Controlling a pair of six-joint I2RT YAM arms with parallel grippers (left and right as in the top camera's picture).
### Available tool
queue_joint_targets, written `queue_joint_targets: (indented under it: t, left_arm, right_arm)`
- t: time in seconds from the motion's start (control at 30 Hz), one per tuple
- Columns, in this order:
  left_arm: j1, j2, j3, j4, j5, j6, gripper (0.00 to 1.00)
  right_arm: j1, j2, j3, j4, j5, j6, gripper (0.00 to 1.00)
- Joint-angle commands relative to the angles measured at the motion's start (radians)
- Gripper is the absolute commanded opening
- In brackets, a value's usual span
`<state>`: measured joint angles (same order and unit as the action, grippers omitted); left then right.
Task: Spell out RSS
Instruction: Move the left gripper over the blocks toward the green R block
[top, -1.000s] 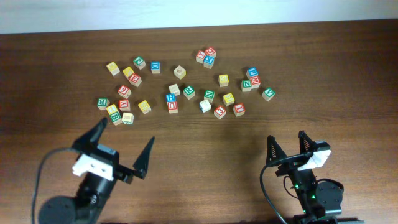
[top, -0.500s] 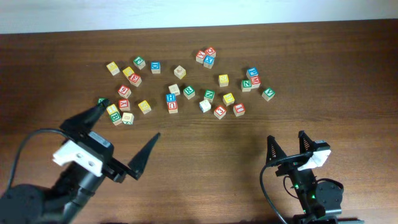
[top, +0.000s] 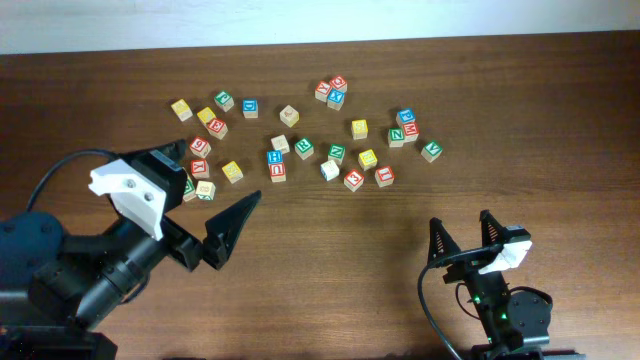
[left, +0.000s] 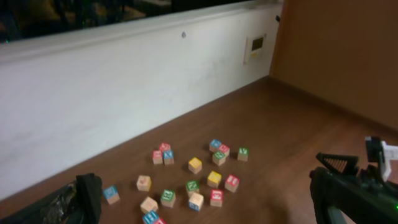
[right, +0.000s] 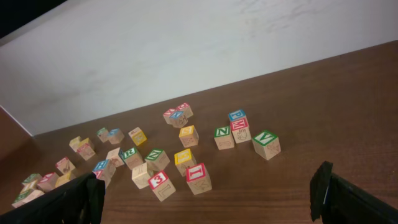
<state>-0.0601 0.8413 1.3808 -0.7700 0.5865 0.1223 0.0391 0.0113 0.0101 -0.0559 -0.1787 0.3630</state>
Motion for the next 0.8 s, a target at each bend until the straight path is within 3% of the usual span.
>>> queue_joint_targets:
  t: [0.0,0.13,0.33,0.57,0.77]
  left_arm:
    - [-0.003,0.014,0.037,-0.058,-0.053,-0.043,0.99]
    - [-0.003,0.143,0.208,-0.264,-0.177,-0.042,0.99]
    - [-0.003,0.375,0.483,-0.52,-0.247,-0.038,0.99]
    - [-0.003,0.45,0.5,-0.533,-0.256,-0.039,0.99]
    - [-0.002,0.496,0.5,-0.558,-0.503,-0.274,0.99]
  right_arm:
    - [0.006,-0.002,-0.005,-0.005,-0.016,0.001,0.98]
    - [0.006,-0.002,-0.005,-0.005,-0.016,0.001,0.98]
    - [0.006,-0.002,-0.005,-0.005,-0.016,0.001,0.98]
    - [0.006,-0.002,-0.005,-0.005,-0.016,0.001,0.98]
    - [0.006,-0.002,-0.005,-0.005,-0.016,0.001,0.98]
